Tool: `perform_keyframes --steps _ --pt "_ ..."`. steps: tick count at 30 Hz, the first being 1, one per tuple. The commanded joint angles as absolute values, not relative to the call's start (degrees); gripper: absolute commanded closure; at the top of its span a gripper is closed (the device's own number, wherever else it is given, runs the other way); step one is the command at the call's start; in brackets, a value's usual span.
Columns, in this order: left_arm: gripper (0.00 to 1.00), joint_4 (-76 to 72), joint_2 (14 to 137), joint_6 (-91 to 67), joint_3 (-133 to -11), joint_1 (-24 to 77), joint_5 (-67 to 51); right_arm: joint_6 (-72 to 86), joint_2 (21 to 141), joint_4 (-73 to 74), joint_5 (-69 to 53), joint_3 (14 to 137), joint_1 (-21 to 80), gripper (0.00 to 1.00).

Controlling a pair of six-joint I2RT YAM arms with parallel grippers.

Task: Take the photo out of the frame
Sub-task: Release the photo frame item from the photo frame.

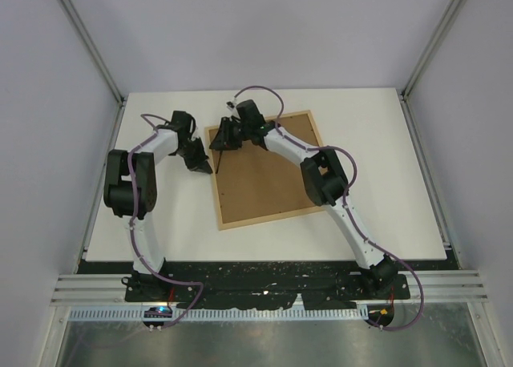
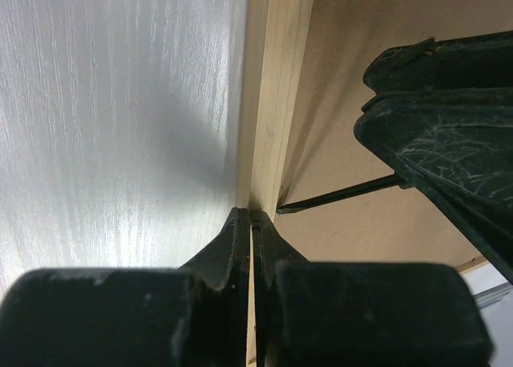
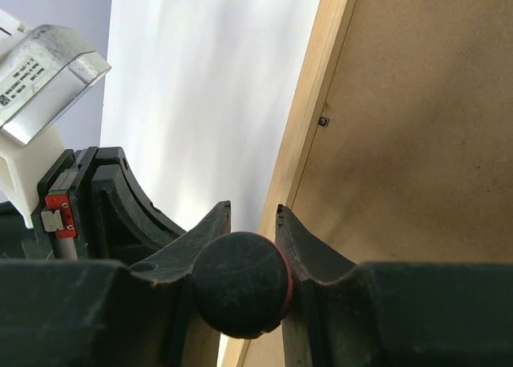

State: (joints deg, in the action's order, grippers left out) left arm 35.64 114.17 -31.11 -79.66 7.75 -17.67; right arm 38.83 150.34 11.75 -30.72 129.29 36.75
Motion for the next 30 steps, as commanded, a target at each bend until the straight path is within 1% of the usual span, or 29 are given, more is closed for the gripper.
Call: perform_keyframes --steps 1,6,11,14,23,30 --pt "0.96 31.73 114.35 -31.9 -78.31 9.31 -18.19 43.15 143.44 14.85 -35.95 132.8 42.71 0.92" --pt "0.96 31.64 114.43 -31.9 -78.49 9.84 -17.75 46.05 142.74 15.64 -35.86 132.89 43.59 0.92" --pt "0.93 31.55 114.52 -31.73 -78.75 10.98 -16.61 47.45 141.95 17.49 -33.32 134.12 44.21 0.92" --pt "0.92 31.55 114.78 -31.38 -79.1 11.86 -16.0 49.21 141.68 17.4 -33.75 134.03 44.74 0.92" --pt "0.92 31.73 113.91 -30.23 -79.98 15.2 -13.62 53.26 140.98 19.16 -31.82 135.26 45.35 0.92" --pt "0.92 32.17 113.73 -29.36 -80.86 17.05 -11.95 52.92 139.84 27.76 -25.5 140.18 47.2 0.92"
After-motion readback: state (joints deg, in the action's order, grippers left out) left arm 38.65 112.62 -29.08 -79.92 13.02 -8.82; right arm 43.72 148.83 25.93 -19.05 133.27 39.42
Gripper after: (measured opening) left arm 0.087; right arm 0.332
